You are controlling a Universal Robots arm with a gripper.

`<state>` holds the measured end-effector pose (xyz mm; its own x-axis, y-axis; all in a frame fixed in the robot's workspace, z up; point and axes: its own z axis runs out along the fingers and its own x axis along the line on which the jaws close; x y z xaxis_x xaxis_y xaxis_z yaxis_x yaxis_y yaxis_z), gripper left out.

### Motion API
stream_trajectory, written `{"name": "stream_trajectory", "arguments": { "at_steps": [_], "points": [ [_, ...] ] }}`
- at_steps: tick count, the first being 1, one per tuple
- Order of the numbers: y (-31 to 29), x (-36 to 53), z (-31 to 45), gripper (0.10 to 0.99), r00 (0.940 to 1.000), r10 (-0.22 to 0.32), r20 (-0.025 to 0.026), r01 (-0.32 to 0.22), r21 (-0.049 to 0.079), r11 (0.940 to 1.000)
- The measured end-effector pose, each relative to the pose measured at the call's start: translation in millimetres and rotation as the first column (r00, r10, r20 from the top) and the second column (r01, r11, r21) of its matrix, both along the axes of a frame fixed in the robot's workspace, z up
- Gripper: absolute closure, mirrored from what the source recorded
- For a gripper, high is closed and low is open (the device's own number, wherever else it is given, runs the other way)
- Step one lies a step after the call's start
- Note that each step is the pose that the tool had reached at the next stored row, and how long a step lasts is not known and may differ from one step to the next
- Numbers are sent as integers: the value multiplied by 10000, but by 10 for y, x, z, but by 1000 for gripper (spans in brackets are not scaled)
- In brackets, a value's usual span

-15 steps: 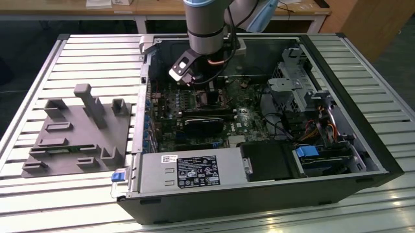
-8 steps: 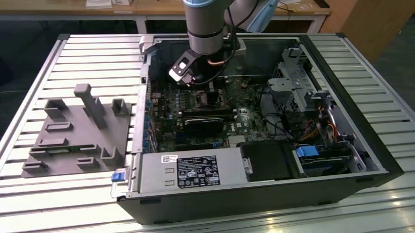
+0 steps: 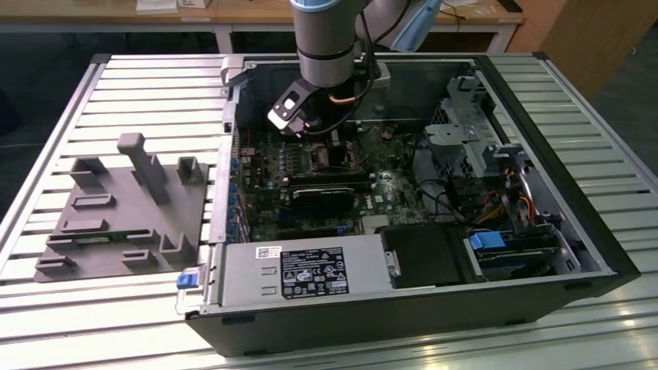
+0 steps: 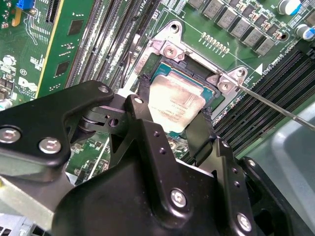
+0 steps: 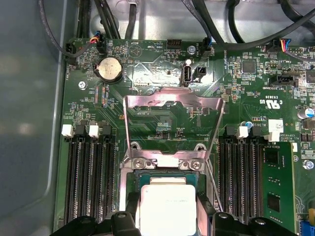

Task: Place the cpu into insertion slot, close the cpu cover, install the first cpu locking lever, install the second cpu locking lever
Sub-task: 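Place the cpu into insertion slot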

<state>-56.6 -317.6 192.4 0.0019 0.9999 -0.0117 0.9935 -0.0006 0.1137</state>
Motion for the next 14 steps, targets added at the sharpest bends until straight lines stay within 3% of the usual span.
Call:
{"name": "stream_trajectory", "arguments": {
  "at_steps": [9,10,14],
  "points": [
    [0,-1,-1,537,10000,0,0,0,1,10000],
    [0,-1,-1,475,10000,0,0,0,1,10000],
    [0,-2,0,475,10000,-1,-1,1,19,10000]
  ]
}}
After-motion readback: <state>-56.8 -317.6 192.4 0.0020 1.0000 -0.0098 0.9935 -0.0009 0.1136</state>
